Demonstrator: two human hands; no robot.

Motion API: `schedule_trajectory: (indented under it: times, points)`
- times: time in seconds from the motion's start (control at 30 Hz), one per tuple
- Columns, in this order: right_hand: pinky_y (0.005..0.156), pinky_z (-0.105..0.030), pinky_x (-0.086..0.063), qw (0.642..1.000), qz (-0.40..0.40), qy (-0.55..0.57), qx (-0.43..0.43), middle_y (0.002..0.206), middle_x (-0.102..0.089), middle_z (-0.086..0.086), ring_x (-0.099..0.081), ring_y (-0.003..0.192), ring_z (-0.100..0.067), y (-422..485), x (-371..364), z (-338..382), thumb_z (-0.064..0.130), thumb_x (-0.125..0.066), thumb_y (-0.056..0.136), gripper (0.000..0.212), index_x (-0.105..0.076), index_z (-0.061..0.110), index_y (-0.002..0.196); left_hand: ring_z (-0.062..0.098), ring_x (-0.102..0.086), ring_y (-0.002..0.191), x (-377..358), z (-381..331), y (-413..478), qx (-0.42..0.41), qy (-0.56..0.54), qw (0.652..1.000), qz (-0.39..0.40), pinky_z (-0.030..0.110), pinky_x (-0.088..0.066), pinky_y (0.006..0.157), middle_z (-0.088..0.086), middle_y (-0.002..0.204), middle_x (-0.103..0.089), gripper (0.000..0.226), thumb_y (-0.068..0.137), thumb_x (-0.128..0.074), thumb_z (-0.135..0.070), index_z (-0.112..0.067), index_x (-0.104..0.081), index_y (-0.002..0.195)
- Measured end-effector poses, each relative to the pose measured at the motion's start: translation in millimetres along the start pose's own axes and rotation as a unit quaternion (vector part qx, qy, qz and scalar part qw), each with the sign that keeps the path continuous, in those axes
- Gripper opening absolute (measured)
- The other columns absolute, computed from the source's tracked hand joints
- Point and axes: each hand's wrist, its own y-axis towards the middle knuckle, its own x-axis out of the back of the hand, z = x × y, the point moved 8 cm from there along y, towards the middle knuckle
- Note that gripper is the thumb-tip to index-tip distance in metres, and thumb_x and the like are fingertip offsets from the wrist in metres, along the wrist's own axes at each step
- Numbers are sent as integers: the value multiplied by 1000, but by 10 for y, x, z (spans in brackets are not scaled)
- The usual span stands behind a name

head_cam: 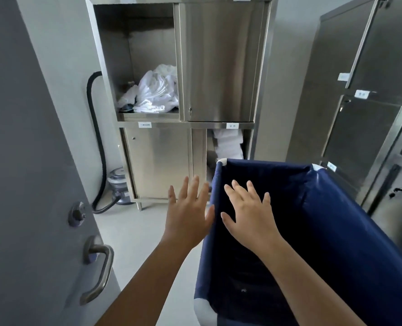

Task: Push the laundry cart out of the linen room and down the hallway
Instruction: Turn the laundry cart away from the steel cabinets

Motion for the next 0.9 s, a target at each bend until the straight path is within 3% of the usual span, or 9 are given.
schedule_trajectory:
  times: [0.27, 0.47, 0.7, 0.9]
  points:
    - [111, -56, -9, 998, -6, -24, -65, 158, -7, 1, 0, 144, -26, 620, -282, -46, 43, -37, 95, 63, -7, 23, 147, 26, -3, 142, -541, 268, 710, -40, -17, 999, 22, 51, -5, 111, 7, 156, -11, 58, 94, -30, -41, -18, -15, 145]
    - [111, -57, -10, 996, -8, -28, -85, 158, -8, 1, 0, 144, -27, 1069, -446, -228, 43, -40, 94, 65, -8, 23, 147, 31, -14, 141, -764, 340, 1019, -56, -55, 997, 23, 55, -11, 110, 12, 152, -22, 56, 93, -42, -35, -12, -28, 142]
    - [111, -57, -10, 998, 7, -19, -62, 158, -8, 0, 0, 144, -28, 1529, -712, -223, 41, -38, 95, 63, -8, 23, 147, 41, -47, 121, -846, 542, 1280, -49, -29, 998, -10, 65, -38, 90, 20, 131, -53, 54, 75, -72, -23, -5, -56, 124]
    - [111, -57, -9, 998, 20, -26, -55, 158, -6, 0, 1, 144, -28, 1812, -857, -333, 42, -38, 95, 64, -7, 23, 147, 40, -49, 120, -1056, 619, 1526, -42, -17, 999, -10, 63, -40, 88, 18, 129, -55, 53, 73, -73, -22, -5, -57, 121]
